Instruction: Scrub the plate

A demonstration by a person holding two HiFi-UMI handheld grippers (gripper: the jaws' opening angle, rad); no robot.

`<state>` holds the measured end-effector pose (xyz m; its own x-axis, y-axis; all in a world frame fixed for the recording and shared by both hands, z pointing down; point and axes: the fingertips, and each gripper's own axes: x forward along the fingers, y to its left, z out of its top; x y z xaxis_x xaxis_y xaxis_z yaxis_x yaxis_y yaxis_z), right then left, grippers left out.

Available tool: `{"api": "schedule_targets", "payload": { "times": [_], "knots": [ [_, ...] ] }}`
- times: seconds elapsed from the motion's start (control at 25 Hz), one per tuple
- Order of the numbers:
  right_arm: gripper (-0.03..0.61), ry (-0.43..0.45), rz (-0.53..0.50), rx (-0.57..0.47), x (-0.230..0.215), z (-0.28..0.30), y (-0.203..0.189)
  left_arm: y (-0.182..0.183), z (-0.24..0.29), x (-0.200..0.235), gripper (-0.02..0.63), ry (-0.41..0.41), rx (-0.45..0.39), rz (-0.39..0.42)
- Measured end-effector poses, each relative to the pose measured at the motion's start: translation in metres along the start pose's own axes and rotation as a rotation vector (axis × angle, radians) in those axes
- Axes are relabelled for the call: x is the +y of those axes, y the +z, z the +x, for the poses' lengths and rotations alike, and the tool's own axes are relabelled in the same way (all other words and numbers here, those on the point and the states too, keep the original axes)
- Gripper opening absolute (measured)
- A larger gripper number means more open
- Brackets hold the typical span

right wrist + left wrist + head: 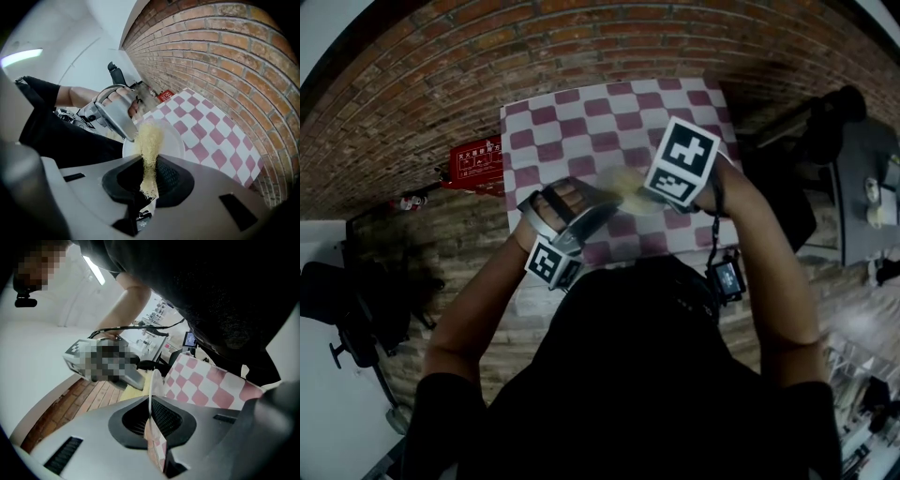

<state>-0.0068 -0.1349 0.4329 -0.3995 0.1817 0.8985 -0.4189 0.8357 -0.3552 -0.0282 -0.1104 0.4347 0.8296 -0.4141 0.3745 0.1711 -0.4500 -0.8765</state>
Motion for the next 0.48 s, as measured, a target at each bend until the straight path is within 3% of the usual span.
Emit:
{"api": "schedule_targets", "payload": {
  "times": [0.24,0.48],
  "knots": [
    [0.051,-0.023,0.062,0.030,-0.014,0.011,-0.040,-0.013,-0.001,0.001,0.025,0.000,0.030,-0.077],
    [0.051,-0.152,0.197,0.010,-0.056,0.020,-0.074,-0.014,-0.003,0.015,0.025,0.054,-0.009,-0.228]
  ]
}}
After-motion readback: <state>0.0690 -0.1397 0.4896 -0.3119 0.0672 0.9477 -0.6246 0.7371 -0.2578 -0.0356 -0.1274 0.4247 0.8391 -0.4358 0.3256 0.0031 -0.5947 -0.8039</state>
